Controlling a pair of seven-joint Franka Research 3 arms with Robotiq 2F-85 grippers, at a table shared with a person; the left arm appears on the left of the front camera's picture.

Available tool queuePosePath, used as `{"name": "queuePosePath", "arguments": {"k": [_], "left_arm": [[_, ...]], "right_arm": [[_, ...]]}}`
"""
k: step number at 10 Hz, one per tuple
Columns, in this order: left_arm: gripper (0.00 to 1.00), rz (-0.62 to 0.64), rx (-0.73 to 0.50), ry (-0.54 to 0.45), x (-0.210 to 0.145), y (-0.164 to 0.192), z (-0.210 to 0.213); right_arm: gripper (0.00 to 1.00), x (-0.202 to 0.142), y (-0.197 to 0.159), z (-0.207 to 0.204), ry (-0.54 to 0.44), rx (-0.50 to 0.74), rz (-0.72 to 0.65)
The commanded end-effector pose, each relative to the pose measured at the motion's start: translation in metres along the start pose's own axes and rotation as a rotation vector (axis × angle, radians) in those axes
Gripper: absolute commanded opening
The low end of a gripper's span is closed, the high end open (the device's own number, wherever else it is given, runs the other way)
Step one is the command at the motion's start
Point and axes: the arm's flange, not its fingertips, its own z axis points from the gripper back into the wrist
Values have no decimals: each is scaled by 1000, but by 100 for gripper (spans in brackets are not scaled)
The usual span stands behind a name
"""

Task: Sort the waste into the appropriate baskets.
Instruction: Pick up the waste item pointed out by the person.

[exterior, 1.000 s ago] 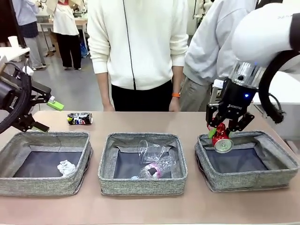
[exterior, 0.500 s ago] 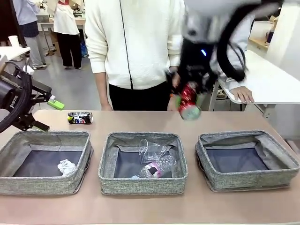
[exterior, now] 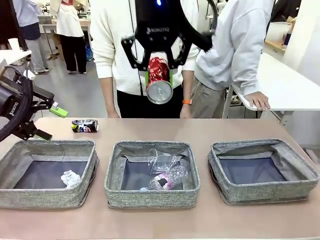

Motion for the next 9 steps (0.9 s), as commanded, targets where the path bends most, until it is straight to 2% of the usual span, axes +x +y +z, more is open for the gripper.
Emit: {"name": "queuePosePath", "arguments": {"k": [1, 2, 4, 5, 6, 7, 9], "left_arm": [[100, -22, 1, 8, -1, 2, 3], [100, -22, 1, 8, -1, 2, 3], [100, -22, 1, 8, -1, 2, 3], [100, -22, 1, 8, -1, 2, 3], [100, -22, 1, 8, -1, 2, 3], [100, -22, 1, 8, -1, 2, 3], [100, -22, 1, 8, -1, 2, 3]], "right_arm": [[46, 5, 4, 40, 12, -39, -6], [46, 3, 3, 55, 16, -44, -18], [46, 1, -1, 85, -34, -87, -107], [46, -1, -6, 99, -40, -76, -98], [46, 0, -10, 102, -33, -63, -111], [46, -9, -23, 74, -23, -57, -59], [46, -9, -23, 74, -23, -57, -59]]}}
